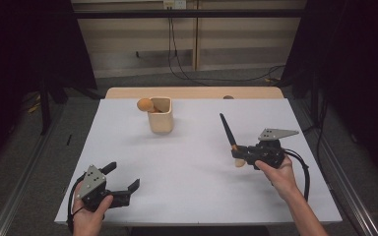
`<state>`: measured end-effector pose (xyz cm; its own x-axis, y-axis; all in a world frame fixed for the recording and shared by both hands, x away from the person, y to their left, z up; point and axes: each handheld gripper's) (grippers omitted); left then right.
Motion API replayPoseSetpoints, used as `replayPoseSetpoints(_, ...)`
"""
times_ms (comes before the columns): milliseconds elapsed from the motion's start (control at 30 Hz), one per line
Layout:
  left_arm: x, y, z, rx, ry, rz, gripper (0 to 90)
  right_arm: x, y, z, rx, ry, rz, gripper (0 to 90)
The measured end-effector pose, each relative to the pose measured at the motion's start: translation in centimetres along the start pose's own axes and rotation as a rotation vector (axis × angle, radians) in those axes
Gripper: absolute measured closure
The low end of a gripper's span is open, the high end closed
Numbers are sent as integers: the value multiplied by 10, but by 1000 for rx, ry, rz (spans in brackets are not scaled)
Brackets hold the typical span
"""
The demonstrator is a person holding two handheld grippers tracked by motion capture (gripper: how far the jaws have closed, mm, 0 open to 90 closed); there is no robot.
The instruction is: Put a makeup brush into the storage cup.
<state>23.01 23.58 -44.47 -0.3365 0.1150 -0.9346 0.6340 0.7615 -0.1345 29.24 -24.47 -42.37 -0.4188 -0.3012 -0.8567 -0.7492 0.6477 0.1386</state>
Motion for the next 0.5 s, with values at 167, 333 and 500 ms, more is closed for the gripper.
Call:
replayPoseSetpoints(167,-5,-4,2,23,-3,10,30,-3,7,3,-38,10,-5,738)
replayPoseSetpoints(333,-8,-10,7,51,-3,13,28,-6,14,4,-74,20,-29,738)
replayPoseSetpoints(500,-13,-16,14,73,-2,37,30,-8,21,8,-97,47,-46,737)
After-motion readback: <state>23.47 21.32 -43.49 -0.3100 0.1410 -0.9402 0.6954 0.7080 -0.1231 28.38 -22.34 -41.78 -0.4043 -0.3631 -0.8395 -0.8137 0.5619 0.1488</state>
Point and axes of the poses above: each handheld gripper's, and its own axes: z roughly forward along the jaws, x roughly out of its underside, y roughly to its left, and after that the axes turned 5 degrees about -z, right-handed
